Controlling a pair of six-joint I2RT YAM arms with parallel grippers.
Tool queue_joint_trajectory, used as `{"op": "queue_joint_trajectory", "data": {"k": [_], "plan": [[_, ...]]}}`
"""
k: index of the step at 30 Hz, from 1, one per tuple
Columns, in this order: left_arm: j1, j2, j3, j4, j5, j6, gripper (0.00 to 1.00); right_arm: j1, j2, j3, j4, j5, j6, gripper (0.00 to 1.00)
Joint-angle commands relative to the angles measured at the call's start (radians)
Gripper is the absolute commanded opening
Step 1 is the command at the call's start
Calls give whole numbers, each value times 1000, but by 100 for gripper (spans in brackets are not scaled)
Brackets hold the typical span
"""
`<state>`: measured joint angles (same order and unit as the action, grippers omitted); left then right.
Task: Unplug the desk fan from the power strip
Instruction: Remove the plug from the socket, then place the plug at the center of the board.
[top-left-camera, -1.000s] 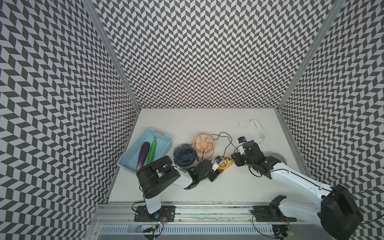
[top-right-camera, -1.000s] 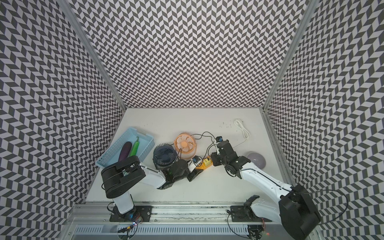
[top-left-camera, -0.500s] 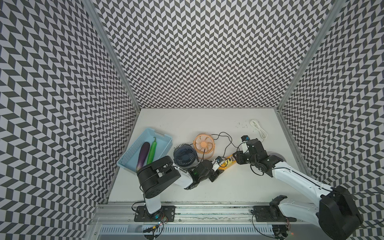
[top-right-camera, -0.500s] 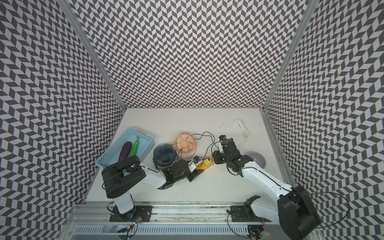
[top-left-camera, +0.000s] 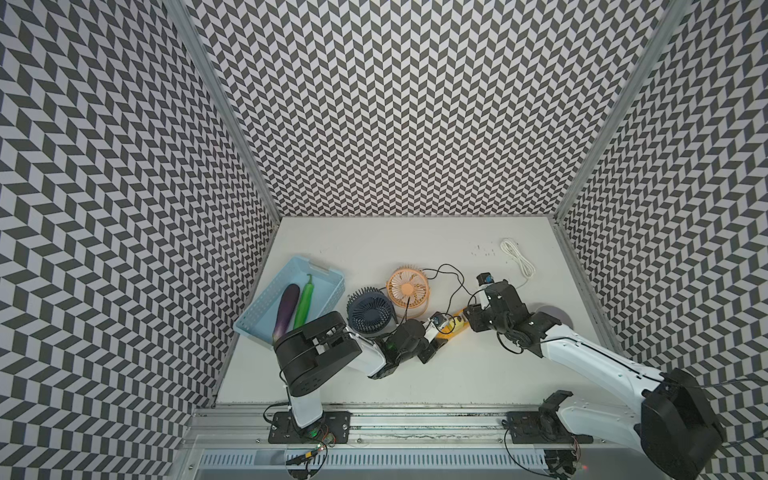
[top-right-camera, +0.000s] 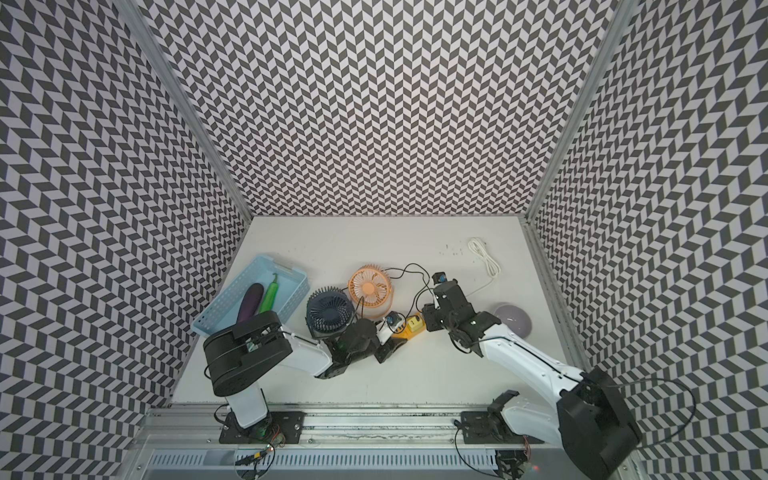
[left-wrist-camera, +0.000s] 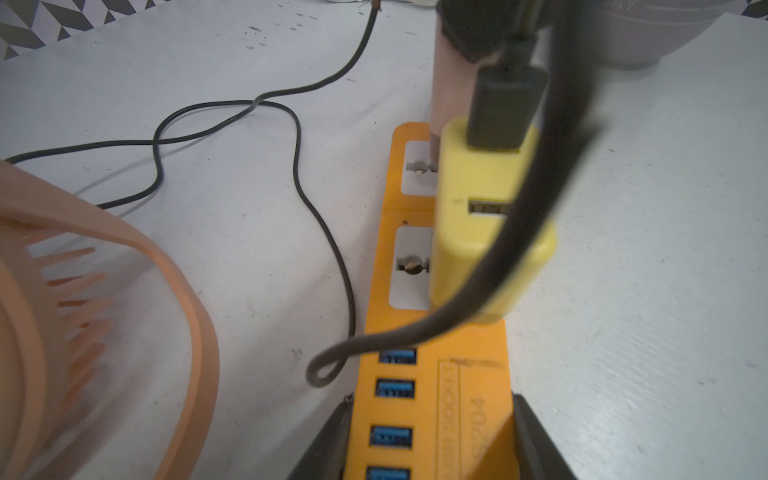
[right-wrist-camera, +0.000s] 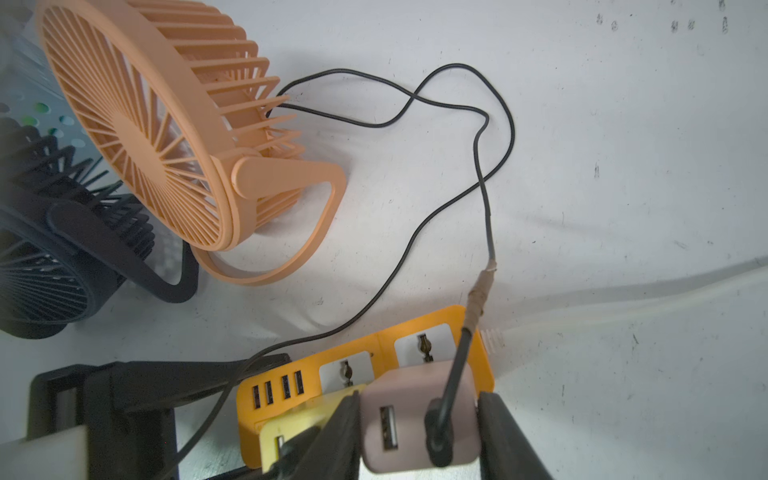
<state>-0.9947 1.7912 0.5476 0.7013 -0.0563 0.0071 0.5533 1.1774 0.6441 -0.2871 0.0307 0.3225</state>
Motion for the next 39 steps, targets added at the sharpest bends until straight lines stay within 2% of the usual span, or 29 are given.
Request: {"op": "queue_joint_trajectory", "data": {"k": [1, 6, 14, 20, 24, 27, 32, 39], "plan": [[2, 25, 0, -56, -13, 1, 24, -66, -30, 28, 65, -69, 38, 9], [2, 25, 3, -54, -13, 3, 24, -102, -30, 27, 65, -120, 22, 9], [2, 26, 5, -56, -11, 3, 24, -78, -43, 29, 66, -89, 18, 9], [0, 26, 7, -62, -6, -6, 24, -83, -20, 99, 72, -67, 37, 9], [-16, 25, 7, -65, -4, -12, 25, -137, 24, 142, 132, -77, 61, 9], [-32, 23, 9, -70, -4, -21, 25, -201, 76, 167, 167, -127, 95, 10], [-57, 19, 5, -79, -11, -27, 25, -333, 176, 165, 230, -316, 165, 10], [-67, 8, 2, -83, -10, -30, 25, -428, 256, 92, 345, -464, 249, 10]]}}
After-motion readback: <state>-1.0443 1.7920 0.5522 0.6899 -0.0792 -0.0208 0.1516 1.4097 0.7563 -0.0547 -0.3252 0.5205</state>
